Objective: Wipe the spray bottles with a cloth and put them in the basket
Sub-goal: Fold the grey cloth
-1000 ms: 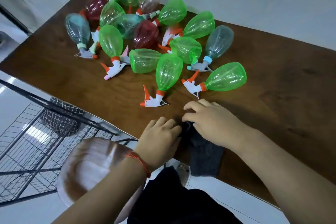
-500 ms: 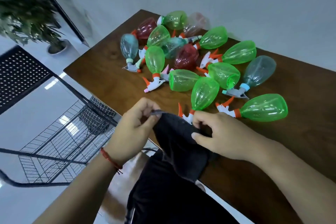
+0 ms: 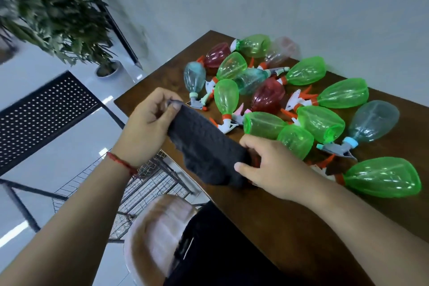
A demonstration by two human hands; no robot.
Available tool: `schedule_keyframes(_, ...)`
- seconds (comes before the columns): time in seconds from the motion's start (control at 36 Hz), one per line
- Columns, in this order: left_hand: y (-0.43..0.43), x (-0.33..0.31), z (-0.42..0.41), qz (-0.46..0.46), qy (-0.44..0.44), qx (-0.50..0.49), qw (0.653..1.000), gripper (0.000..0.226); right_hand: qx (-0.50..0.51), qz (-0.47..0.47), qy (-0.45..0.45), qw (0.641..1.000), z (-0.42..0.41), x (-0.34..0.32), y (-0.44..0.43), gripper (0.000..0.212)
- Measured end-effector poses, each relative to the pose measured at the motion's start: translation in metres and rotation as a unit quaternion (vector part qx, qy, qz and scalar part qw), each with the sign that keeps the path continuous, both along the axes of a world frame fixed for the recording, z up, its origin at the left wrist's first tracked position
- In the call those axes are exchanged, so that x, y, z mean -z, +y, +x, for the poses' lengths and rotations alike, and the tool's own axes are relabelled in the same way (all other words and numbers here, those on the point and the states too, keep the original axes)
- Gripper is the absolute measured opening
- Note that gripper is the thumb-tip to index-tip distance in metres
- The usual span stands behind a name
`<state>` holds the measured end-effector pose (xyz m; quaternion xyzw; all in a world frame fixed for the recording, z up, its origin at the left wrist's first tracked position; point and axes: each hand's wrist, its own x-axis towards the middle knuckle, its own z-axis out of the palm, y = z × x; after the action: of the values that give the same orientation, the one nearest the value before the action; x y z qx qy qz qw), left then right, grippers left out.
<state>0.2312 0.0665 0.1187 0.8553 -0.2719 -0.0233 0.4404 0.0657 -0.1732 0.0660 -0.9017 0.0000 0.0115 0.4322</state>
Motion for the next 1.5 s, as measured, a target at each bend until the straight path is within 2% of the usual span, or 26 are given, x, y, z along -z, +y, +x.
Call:
schedule_keyframes(0.08,0.001,-0.005,0.016,0.011,-0.017,-0.004,1.0,0.012,-0.007,-0.006,-0.002,1.0,0.005,0.002,0.003,0.016)
schedule_keyframes(0.17,-0.002,0.002,0.026,0.024,-0.025,-0.006,0.999,0.013,0.01,-0.049,-0.041,0.998,0.007,0.016,0.01,0.023)
schedule_keyframes(0.28,-0.01,0.018,0.037,0.04,-0.027,0.004,0.999,0.014,0.05,-0.023,-0.073,0.996,0.014,0.036,0.026,0.03)
schedule_keyframes(0.39,-0.016,0.029,0.059,0.04,-0.007,0.01,0.999,0.014,0.09,0.009,-0.077,0.993,0.028,0.045,0.031,0.025)
schedule_keyframes(0.53,-0.02,0.046,0.1,0.054,0.013,0.063,0.996,0.014,0.134,0.003,-0.09,0.987,0.042,0.047,0.036,0.015)
schedule_keyframes(0.64,-0.022,0.069,0.143,0.038,-0.003,0.15,0.988,0.014,0.179,-0.041,-0.09,0.979,0.052,0.053,0.037,0.014)
schedule_keyframes(0.78,-0.029,0.1,0.187,-0.029,-0.018,0.275,0.961,0.011,0.263,-0.11,-0.069,0.956,0.067,0.061,0.043,0.022)
schedule_keyframes(0.92,-0.042,0.109,0.207,-0.096,0.021,0.348,0.932,0.018,0.333,-0.128,-0.057,0.932,0.077,0.061,0.054,0.025)
schedule_keyframes(1.0,-0.047,0.104,0.21,-0.146,0.041,0.38,0.912,0.02,0.411,-0.069,-0.08,0.905,0.072,0.058,0.062,0.019)
schedule_keyframes(1.06,-0.045,0.097,0.212,-0.173,0.05,0.399,0.899,0.019,0.435,-0.076,-0.084,0.893,0.07,0.05,0.07,0.012)
schedule_keyframes(1.11,-0.04,0.091,0.213,-0.19,0.046,0.42,0.886,0.018,0.443,-0.096,-0.081,0.888,0.069,0.037,0.08,0.01)
schedule_keyframes(1.25,-0.023,0.078,0.215,-0.218,0.056,0.445,0.867,0.014,0.42,-0.075,-0.096,0.9,0.07,0.014,0.104,0.012)
schedule_keyframes(1.36,-0.008,0.063,0.213,-0.253,0.058,0.439,0.86,0.017,0.415,-0.029,-0.152,0.897,0.071,-0.005,0.119,0.011)
schedule_keyframes(1.5,0.004,0.046,0.223,-0.291,0.079,0.414,0.859,0.012,0.394,-0.021,-0.189,0.899,0.069,-0.03,0.128,0.012)
